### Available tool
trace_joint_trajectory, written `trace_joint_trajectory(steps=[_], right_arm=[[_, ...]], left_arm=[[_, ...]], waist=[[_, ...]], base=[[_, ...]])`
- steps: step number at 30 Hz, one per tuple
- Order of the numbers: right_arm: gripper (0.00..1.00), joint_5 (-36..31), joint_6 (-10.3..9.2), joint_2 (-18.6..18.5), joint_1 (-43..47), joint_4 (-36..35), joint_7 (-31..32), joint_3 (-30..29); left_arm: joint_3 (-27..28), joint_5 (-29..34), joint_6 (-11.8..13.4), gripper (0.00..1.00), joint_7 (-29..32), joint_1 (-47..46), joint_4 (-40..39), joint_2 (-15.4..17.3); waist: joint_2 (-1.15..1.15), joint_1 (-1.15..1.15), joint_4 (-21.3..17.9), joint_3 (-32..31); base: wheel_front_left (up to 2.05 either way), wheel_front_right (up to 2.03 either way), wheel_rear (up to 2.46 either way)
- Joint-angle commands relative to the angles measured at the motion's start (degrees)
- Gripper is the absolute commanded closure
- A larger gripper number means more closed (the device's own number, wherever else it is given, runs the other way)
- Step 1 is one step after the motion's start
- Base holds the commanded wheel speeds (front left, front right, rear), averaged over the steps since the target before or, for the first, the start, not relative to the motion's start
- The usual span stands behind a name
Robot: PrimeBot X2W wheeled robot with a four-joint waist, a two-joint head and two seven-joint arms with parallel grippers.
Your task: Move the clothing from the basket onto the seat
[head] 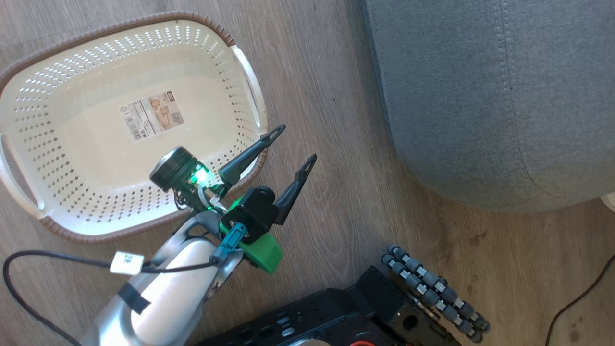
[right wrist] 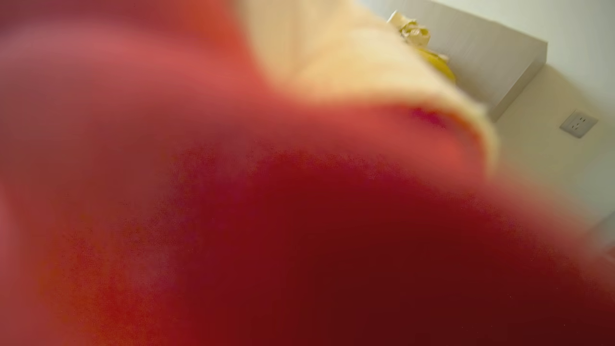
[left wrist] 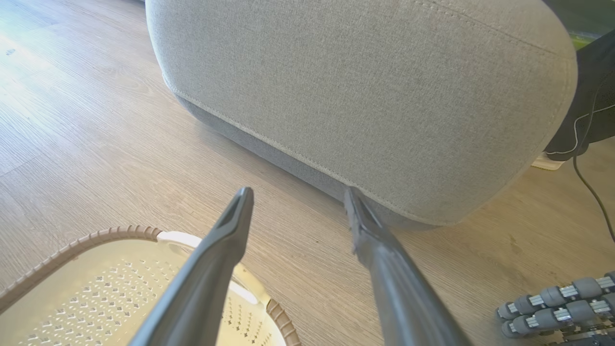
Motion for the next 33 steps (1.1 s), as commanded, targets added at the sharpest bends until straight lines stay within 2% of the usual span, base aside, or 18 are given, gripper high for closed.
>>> trace_joint_trajectory(steps=[1, 6, 7, 8, 9, 17, 23, 27, 29, 33], right_arm=[[1.0, -0.6, -0.02, -1.5, -1.5, 0.6, 0.0, 0.4], [1.0, -1.7, -0.02, -3.0, -3.4, 9.6, 0.0, 1.0], [0.85, -1.9, -0.02, -3.2, -3.6, 10.8, 0.0, 1.0], [0.22, -1.9, -0.02, -3.4, -3.8, 12.2, 0.0, 0.8], [0.0, -1.8, -0.02, -3.8, -4.1, 14.0, 0.1, 0.6], [0.0, -4.2, -0.02, -6.6, -4.2, 19.5, 0.6, 3.7], [0.0, -4.8, -0.02, -7.7, -3.4, 21.0, 4.7, 6.5], [0.0, -4.4, -0.02, -7.8, -2.6, 21.5, 11.5, 9.8], [0.0, -2.7, -0.02, -7.0, -2.0, 21.5, 16.5, 12.1], [0.0, 0.3, -0.02, -7.8, -0.3, 21.6, 24.6, 17.1]], left_arm=[[0.7, -0.4, 0.5, 0.0, -0.3, 0.5, -2.1, 0.3], [0.4, -0.8, 0.6, 0.0, -0.3, 0.4, -1.6, -0.1], [0.4, -1.0, 0.6, 0.0, -0.3, 0.4, -1.4, -0.2], [0.3, -1.1, 0.6, 0.0, -0.3, 0.4, -1.3, -0.3], [0.3, -1.2, 0.6, 0.0, -0.3, 0.4, -1.2, -0.4], [0.0, -2.1, -0.1, 0.0, -0.3, 0.5, -0.2, -2.3], [-0.2, -2.7, -1.0, 0.0, -0.3, 1.4, 0.6, -3.9], [0.3, -3.2, -1.5, 0.0, -0.3, 2.5, 0.7, -5.4], [0.6, -3.3, -1.7, 0.0, -0.3, 3.0, 0.7, -6.2], [1.0, -3.5, -2.5, 0.0, -0.3, 4.4, 1.1, -7.6]], waist=[[0.0, 0.0, -0.1, -0.1], [0.0, 0.0, 0.0, -0.6], [0.0, 0.0, 0.0, -0.9], [0.0, 0.0, 0.0, -1.2], [0.0, 0.0, 0.0, -1.5], [0.0, 0.0, 0.6, -5.6], [0.0, 0.0, 1.2, -9.7], [0.0, 0.0, 1.5, -13.3], [0.0, 0.0, 1.7, -14.9], [0.0, 0.0, 2.0, -18.0]], base=[[0.0, 0.0, 0.0], [0.0, 0.0, 0.0], [0.0, 0.0, 0.0], [0.0, 0.0, 0.0], [0.0, 0.0, 0.0], [0.0, 0.0, 0.0], [0.0, 0.0, 0.0], [0.0, 0.0, 0.0], [0.0, 0.0, 0.0], [0.0, 0.0, 0.0]])
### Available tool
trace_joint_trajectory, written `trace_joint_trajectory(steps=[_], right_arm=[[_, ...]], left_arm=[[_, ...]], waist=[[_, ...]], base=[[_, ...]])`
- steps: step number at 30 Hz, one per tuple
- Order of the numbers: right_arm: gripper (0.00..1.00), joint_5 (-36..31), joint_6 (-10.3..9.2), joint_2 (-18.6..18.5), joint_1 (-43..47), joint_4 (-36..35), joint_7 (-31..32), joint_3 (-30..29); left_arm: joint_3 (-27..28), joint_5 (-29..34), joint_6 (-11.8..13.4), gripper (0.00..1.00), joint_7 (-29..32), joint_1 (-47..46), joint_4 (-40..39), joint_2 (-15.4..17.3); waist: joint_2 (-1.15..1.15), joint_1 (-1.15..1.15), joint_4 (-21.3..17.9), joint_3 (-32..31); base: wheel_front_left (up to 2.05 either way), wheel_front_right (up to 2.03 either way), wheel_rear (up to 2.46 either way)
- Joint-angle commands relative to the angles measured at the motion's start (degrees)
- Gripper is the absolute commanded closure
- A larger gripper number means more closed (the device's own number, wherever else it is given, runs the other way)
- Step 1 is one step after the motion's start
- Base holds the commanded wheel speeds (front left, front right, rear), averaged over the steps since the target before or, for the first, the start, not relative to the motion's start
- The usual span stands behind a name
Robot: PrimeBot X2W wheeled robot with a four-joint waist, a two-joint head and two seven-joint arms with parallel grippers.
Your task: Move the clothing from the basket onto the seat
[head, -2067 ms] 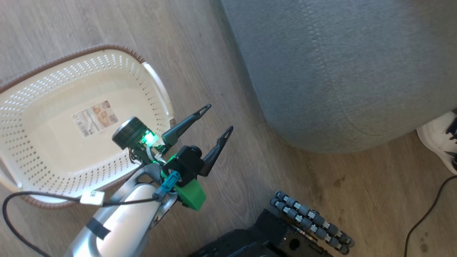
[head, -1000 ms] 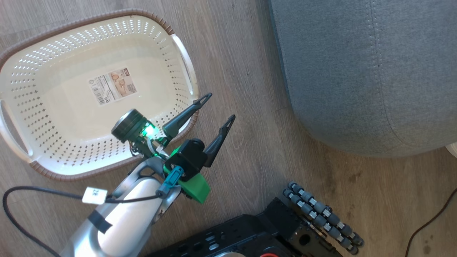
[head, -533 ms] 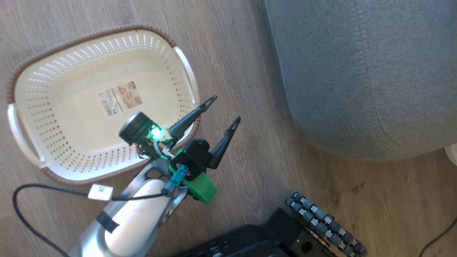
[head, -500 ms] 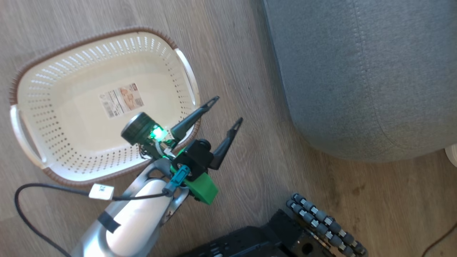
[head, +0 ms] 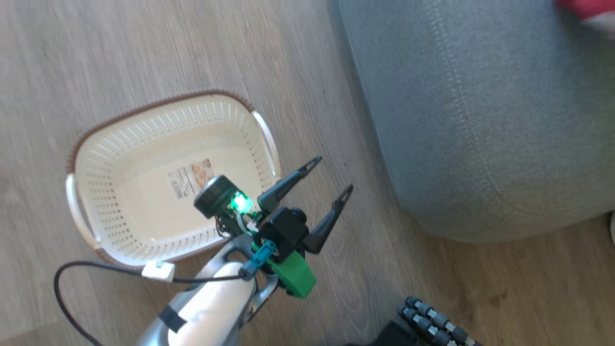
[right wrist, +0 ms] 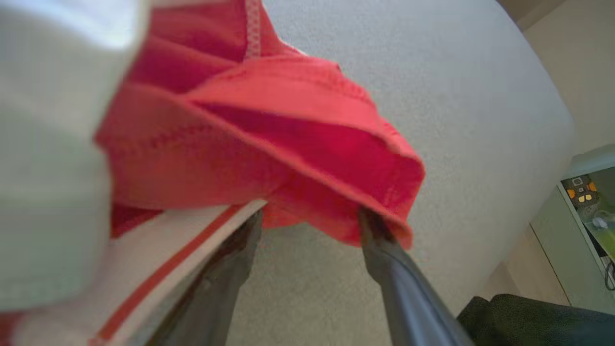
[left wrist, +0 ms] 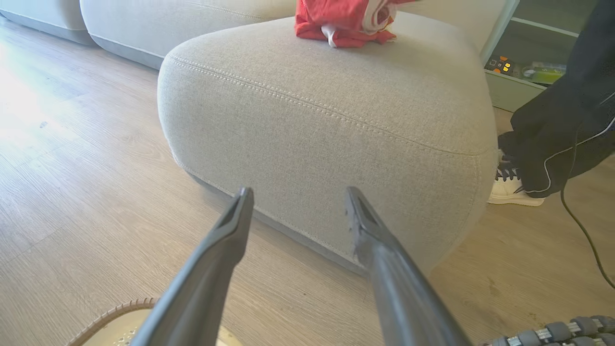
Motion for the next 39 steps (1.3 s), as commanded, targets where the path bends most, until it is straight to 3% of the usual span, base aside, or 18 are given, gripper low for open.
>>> trace_joint_trajectory(steps=[1, 6, 15, 22, 25, 35, 39], right_arm=[[0.0, 1.3, -0.02, -2.0, 0.6, -1.5, 1.5, 1.8], [0.0, 7.1, -0.02, -3.9, 2.4, -1.5, 6.0, 7.8], [0.0, 16.2, -0.02, -8.7, 3.9, -1.5, 7.8, 15.7], [0.0, 23.8, -0.02, -9.1, 5.3, -5.9, 3.8, 22.1], [0.0, 29.1, -0.02, -8.6, 7.2, -9.6, 2.6, 24.7], [0.0, 43.7, -0.02, -12.0, 16.6, -26.8, -7.9, 30.6], [0.0, 48.8, -0.02, -12.4, 22.6, -36.0, -13.0, 33.1]], left_arm=[[1.6, -0.4, -0.5, 0.0, -0.3, 0.9, -1.4, -0.9], [2.1, -0.4, -1.4, 0.0, -0.3, 2.7, -1.1, -2.0], [3.3, -0.1, -2.4, 0.0, -0.3, 5.2, -1.4, -3.3], [4.3, -0.4, -2.6, 0.0, -0.3, 7.4, -2.0, -3.9], [4.6, -0.6, -2.7, 0.0, -0.3, 8.9, -2.2, -4.1], [6.2, -1.7, -2.1, 0.0, -0.3, 12.5, -3.7, -4.3], [8.5, -4.4, -0.7, 0.0, -0.3, 14.3, -5.1, -4.4]], waist=[[-0.01, 0.0, 0.5, -2.4], [-0.01, 0.0, 0.9, -6.1], [-0.01, 0.0, 1.3, -9.9], [-0.01, 0.0, 2.0, -14.3], [-0.01, 0.0, 2.6, -16.7], [-0.01, 0.0, 5.9, -23.4], [-0.01, 0.0, 7.8, -26.2]], base=[[0.0, 0.0, 0.0], [0.0, 0.0, 0.0], [0.0, 0.0, 0.0], [0.0, 0.0, 0.0], [0.0, 0.0, 0.0], [0.0, 0.0, 0.0], [0.0, 0.0, 0.0]])
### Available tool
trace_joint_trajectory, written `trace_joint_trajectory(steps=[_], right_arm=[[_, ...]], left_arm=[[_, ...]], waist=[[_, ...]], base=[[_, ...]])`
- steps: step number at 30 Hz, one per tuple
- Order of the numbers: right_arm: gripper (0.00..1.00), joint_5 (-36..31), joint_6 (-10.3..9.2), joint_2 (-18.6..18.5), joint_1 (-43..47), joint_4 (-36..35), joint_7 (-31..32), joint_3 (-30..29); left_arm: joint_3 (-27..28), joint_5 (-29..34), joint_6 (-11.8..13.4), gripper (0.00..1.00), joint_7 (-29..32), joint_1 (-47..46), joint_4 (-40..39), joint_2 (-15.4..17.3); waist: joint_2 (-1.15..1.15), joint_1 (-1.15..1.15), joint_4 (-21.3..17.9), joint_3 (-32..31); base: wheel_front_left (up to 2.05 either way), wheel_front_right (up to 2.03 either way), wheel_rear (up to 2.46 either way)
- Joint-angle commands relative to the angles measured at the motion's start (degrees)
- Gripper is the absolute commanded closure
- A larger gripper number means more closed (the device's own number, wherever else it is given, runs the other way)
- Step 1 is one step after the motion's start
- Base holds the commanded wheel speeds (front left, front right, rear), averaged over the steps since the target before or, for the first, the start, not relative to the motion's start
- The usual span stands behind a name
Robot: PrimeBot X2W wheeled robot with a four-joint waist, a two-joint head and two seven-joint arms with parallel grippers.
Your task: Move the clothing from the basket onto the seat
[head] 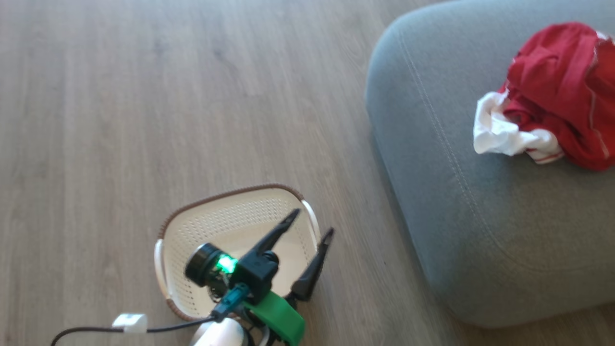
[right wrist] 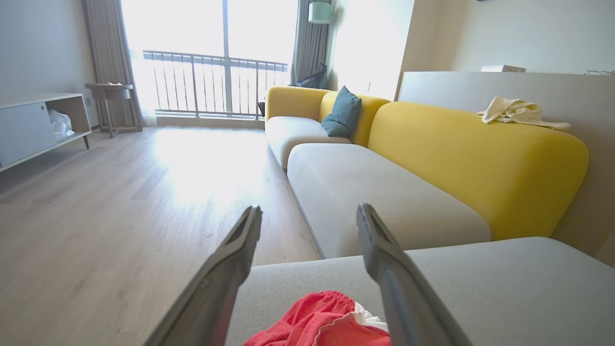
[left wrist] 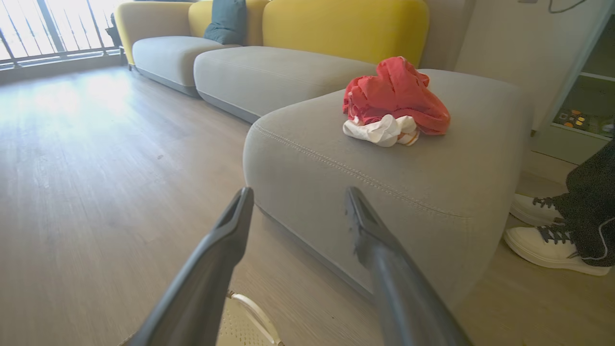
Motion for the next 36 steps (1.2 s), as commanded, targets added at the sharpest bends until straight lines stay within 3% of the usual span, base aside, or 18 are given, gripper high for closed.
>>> trace_joint_trajectory(steps=[1, 5, 11, 17, 20, 23, 36], right_arm=[[0.0, 0.4, -0.02, -1.8, 0.9, -2.5, -1.0, 0.7], [0.0, 1.4, -0.02, -3.4, 6.7, -9.6, -6.0, 3.6], [0.0, 2.6, -0.02, -0.7, 15.1, -17.8, -10.1, 3.4], [0.0, -1.3, -0.02, 5.0, 24.3, -26.1, -10.9, 2.0], [0.0, -4.5, -0.02, 10.4, 30.0, -32.4, -10.9, -0.8], [0.0, -7.1, -0.02, 13.5, 33.8, -35.2, -10.9, -2.2], [0.0, -14.1, -0.02, 22.8, 45.3, -37.4, -10.9, -6.4]], left_arm=[[2.4, -0.3, 0.5, 0.0, -0.3, -0.9, -2.3, -0.6], [5.5, -0.9, 1.6, 0.0, -0.3, -0.4, -3.4, -0.6], [10.7, -2.6, 4.5, 0.0, -0.3, 0.0, -5.4, -0.6], [14.5, -2.5, 6.9, 0.0, -0.3, 1.0, -6.5, -0.6], [17.6, -2.2, 11.3, 0.0, -0.3, 1.4, -6.4, -0.6], [18.7, -2.0, 13.0, 0.0, -0.3, 1.7, -7.0, -0.7], [20.4, -2.6, 13.8, 0.0, -0.3, 5.6, -8.6, -0.7]], waist=[[0.0, 0.01, 1.8, -1.8], [0.0, 0.01, 4.2, -3.0], [0.0, 0.01, 8.0, -4.2], [0.0, 0.01, 11.6, -5.3], [0.0, 0.01, 13.5, -5.6], [0.0, 0.01, 14.6, -5.8], [0.0, 0.01, 16.9, -6.8]], base=[[0.0, 0.0, 0.0], [0.0, 0.0, 0.0], [0.0, 0.0, 0.0], [0.0, 0.0, 0.0], [0.0, 0.0, 0.0], [0.0, 0.0, 0.0], [0.0, 0.0, 0.0]])
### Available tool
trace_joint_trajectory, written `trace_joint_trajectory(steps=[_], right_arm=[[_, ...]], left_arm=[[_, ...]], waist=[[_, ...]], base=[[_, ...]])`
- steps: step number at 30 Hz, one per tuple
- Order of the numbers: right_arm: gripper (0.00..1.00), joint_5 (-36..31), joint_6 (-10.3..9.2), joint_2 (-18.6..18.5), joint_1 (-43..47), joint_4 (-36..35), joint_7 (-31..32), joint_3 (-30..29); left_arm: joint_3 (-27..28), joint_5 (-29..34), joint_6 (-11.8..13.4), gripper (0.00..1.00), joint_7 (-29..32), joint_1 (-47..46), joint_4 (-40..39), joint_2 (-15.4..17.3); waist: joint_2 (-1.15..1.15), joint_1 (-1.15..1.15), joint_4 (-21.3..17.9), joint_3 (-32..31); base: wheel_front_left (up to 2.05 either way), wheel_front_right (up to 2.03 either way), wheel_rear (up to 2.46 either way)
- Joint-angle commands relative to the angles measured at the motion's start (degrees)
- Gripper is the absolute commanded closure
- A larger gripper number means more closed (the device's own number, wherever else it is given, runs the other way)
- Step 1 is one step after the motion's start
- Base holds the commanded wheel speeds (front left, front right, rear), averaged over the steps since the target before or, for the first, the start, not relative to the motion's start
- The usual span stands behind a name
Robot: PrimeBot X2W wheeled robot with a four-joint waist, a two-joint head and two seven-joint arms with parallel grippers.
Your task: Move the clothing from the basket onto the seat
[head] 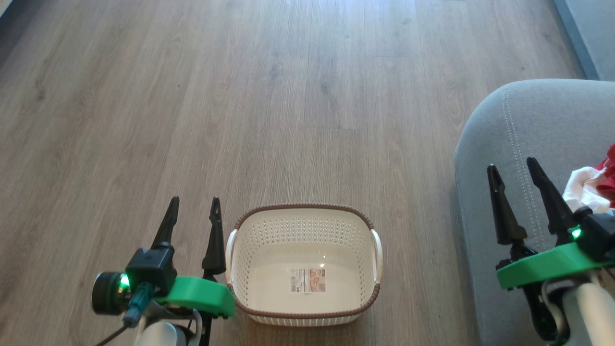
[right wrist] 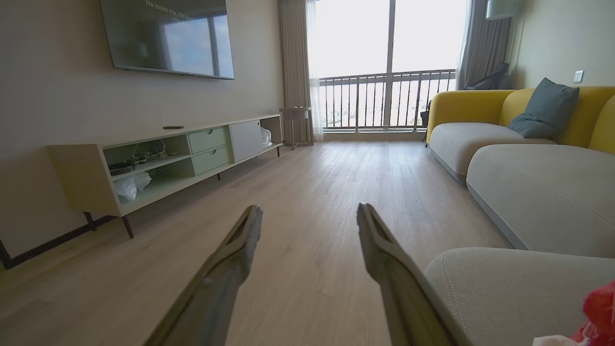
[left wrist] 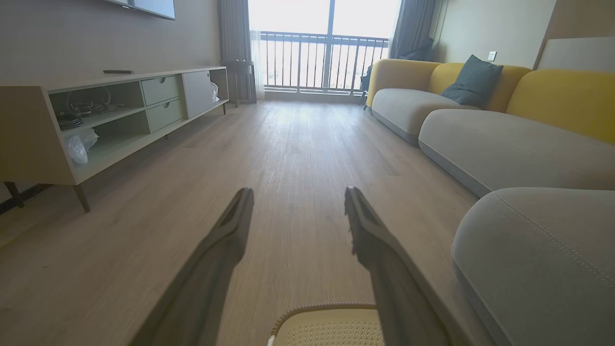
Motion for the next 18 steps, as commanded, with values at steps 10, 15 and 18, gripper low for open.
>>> trace_joint_trajectory(steps=[10, 15, 18], right_arm=[[0.0, -3.9, -0.01, 2.8, 3.1, -2.4, -0.5, -0.1], [0.0, -5.2, -0.01, 4.2, 4.2, -2.3, -0.5, -0.5], [0.0, -5.6, -0.01, 4.9, 4.4, -2.2, -0.5, -0.7]], left_arm=[[1.8, -2.3, -1.5, 0.0, -0.3, 0.3, -1.2, -0.1], [3.3, -3.8, -4.2, 0.0, -0.3, 0.9, -1.0, -0.1], [3.6, -3.1, -5.1, 0.0, -0.3, 1.4, -0.6, -0.1]], waist=[[0.0, 0.0, 0.3, -0.7], [0.0, 0.0, 0.3, -1.0], [0.0, 0.0, 0.0, -1.1]], base=[[0.0, 0.0, 0.0], [0.0, 0.0, 0.0], [0.0, 0.0, 0.0]])
